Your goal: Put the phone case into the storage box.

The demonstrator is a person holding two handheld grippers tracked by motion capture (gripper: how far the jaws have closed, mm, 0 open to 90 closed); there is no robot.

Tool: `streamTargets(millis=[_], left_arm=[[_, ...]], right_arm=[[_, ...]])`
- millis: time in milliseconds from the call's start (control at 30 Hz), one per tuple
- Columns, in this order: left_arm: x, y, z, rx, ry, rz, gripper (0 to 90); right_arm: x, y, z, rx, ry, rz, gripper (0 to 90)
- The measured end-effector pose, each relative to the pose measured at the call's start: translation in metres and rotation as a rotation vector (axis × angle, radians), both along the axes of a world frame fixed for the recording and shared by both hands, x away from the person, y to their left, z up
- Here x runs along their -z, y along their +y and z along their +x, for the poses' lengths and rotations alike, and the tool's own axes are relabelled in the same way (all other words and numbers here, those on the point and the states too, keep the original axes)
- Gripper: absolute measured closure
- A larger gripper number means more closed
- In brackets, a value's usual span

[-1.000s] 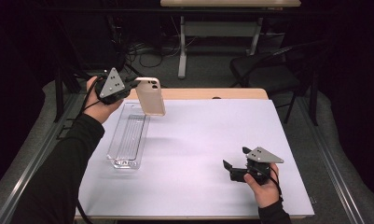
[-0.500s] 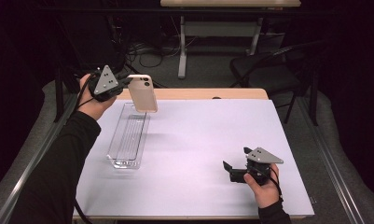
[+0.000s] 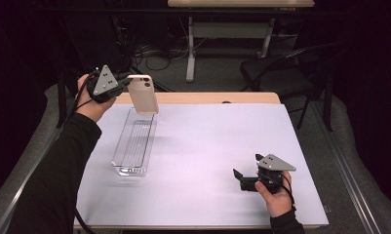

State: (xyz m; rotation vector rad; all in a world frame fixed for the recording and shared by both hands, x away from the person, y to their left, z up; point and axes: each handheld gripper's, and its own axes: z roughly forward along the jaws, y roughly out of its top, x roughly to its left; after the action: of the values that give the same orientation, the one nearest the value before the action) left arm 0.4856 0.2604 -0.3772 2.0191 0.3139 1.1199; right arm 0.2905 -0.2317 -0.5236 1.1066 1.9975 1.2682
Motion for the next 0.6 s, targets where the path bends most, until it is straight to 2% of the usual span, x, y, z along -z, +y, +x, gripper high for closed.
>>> streamTargets(millis=[267, 600], left_arm=[[0.003, 0.010, 0.005, -0.025, -0.009, -0.001, 78.8], [0.011, 0.011, 0.008, -0.019, -0.032, 0.035, 78.8]], right_arm=[[0.000, 0.000, 0.000, 0.008, -0.002, -0.001, 3.2], [0.001, -0.002, -0.001, 0.025, 0.001, -0.005, 3.2]])
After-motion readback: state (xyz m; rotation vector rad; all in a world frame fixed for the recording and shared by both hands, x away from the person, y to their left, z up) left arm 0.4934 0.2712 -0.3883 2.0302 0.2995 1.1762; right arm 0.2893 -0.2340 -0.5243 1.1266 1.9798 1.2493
